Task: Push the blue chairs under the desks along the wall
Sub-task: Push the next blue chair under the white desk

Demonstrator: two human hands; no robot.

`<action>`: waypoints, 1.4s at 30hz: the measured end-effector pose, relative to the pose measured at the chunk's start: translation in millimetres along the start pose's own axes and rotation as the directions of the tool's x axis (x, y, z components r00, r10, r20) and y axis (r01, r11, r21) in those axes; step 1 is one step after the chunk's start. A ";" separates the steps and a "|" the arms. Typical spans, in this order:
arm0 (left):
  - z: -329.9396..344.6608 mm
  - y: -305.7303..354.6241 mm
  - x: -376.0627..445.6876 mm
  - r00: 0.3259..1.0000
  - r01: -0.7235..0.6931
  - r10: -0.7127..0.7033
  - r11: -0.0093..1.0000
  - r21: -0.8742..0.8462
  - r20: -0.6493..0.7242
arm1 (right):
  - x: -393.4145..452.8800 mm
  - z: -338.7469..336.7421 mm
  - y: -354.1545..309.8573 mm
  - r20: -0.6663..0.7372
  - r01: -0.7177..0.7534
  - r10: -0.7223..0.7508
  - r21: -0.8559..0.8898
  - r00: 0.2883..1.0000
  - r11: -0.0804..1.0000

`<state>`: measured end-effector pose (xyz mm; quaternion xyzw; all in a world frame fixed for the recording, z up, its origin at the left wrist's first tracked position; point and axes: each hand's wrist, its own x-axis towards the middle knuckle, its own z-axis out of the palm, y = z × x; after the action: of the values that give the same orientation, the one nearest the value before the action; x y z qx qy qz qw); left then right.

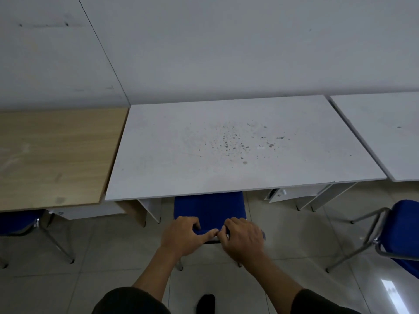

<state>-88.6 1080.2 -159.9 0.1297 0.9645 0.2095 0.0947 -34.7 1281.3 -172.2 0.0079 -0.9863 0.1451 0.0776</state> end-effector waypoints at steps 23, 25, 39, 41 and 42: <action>-17.4 -15.7 118.2 1.000 -0.009 0.008 0.996 -0.088 -0.018 | 117.2 24.1 24.3 -0.074 -0.008 0.011 0.043 0.997 0.999; -18.1 -15.4 117.1 1.000 -0.002 0.001 0.998 -0.061 -0.005 | 117.4 18.2 21.6 -0.038 -0.036 0.038 0.050 0.999 0.998; -4.4 84.6 121.0 0.931 -0.076 0.062 0.997 0.025 0.359 | 74.8 -60.7 89.8 0.254 -0.322 0.256 0.265 0.933 0.909; 10.1 128.8 118.2 0.922 -0.139 0.124 0.990 0.014 0.367 | 53.1 -85.7 115.4 0.282 -0.372 0.294 0.280 0.913 0.885; 15.0 154.2 114.6 0.917 -0.161 0.143 0.987 0.016 0.371 | 41.9 -95.4 130.1 0.289 -0.395 0.315 0.284 0.904 0.874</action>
<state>-161.3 1254.5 -121.9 0.2433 0.9211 0.1661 0.2546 -66.6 1433.6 -112.5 -0.1441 -0.9336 0.3207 -0.0695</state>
